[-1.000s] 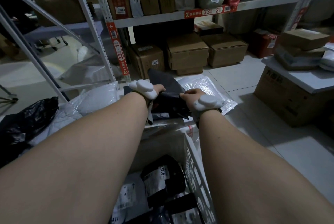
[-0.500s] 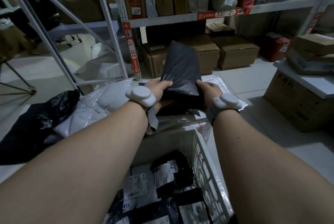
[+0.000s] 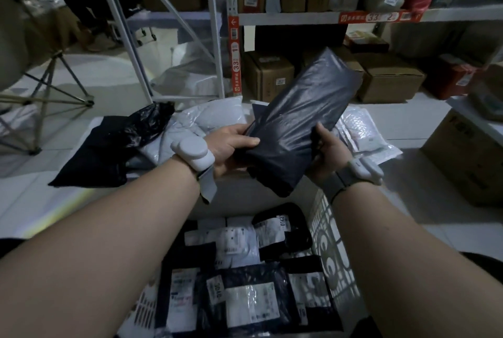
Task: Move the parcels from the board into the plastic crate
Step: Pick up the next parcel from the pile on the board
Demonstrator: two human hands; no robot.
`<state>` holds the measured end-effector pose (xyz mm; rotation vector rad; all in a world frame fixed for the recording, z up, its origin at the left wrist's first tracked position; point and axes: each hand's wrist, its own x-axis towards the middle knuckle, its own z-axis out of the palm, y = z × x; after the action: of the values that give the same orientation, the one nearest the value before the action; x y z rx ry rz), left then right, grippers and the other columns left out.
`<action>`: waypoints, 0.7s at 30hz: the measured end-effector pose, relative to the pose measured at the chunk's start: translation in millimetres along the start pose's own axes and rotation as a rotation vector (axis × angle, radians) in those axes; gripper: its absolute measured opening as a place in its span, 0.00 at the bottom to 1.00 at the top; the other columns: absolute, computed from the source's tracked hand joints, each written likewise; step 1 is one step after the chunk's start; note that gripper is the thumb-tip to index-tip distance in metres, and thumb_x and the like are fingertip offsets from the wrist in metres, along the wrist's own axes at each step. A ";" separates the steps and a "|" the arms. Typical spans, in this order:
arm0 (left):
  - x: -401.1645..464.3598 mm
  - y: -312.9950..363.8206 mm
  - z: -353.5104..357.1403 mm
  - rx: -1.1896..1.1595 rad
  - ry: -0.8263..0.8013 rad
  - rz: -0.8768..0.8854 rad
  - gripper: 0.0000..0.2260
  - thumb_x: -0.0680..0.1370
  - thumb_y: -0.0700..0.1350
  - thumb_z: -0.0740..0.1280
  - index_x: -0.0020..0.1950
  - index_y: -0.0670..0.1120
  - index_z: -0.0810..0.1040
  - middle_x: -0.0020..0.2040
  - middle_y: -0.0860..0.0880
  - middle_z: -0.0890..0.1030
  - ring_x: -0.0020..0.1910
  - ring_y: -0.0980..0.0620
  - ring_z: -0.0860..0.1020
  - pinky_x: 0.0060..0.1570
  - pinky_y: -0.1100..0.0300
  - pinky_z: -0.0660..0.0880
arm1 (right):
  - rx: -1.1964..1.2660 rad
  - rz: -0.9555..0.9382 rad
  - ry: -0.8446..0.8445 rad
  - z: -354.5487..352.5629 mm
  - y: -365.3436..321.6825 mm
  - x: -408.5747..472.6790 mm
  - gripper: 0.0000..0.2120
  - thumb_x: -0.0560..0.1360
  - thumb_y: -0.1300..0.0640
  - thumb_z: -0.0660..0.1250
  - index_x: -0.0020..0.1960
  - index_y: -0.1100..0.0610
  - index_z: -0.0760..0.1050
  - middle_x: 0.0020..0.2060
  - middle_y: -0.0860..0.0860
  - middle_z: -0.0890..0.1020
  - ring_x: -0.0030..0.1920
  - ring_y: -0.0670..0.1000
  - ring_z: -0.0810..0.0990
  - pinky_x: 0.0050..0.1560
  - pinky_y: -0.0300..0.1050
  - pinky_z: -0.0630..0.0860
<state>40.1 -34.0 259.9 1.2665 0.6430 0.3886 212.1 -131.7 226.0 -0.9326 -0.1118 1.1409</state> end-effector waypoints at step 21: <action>-65.6 -69.6 -101.8 0.269 -0.135 -0.165 0.24 0.72 0.20 0.58 0.57 0.46 0.74 0.41 0.59 0.84 0.41 0.63 0.81 0.48 0.66 0.76 | -0.070 0.016 0.034 -16.5 83.5 -55.4 0.13 0.76 0.52 0.65 0.39 0.54 0.84 0.39 0.49 0.85 0.36 0.50 0.84 0.44 0.44 0.69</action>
<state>-80.5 -15.7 191.9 1.4691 0.6950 0.0804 134.9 -177.9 178.9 -1.0163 -0.1177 1.1416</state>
